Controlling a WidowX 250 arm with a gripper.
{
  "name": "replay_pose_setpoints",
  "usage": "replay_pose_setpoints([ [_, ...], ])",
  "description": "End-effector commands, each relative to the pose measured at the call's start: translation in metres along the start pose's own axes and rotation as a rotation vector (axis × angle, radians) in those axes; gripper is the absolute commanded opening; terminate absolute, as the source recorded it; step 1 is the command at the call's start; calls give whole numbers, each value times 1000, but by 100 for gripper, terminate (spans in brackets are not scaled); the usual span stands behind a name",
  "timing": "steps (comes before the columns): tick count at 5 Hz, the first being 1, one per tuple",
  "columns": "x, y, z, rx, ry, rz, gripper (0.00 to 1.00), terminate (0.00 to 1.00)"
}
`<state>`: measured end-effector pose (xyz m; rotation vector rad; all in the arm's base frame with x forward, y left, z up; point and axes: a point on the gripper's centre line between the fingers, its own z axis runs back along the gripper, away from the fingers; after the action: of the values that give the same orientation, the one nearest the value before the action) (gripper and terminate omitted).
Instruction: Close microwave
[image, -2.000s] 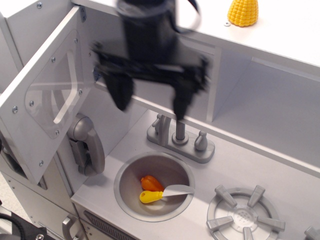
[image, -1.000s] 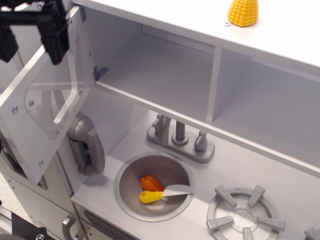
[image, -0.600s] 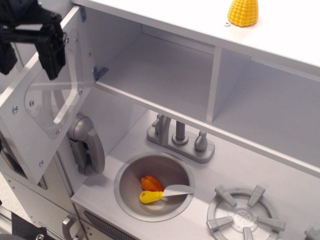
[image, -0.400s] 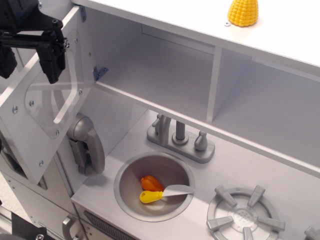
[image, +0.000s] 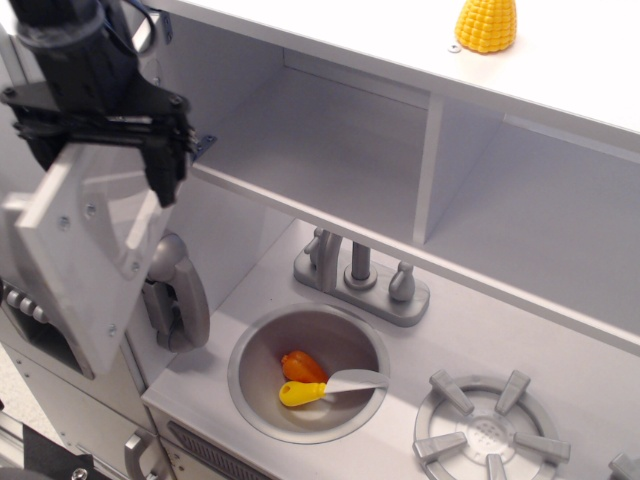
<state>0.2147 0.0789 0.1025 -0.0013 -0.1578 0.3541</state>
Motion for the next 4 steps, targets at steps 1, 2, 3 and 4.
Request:
replay_pose_setpoints([
  [1,3,-59,15,-83,5,55,100,0],
  [2,7,-96,41,-141,-4,78,100,0],
  [3,-3,-127,61,-195,2,60,100,0],
  [4,-34,-130,65,-211,23,-43,100,0],
])
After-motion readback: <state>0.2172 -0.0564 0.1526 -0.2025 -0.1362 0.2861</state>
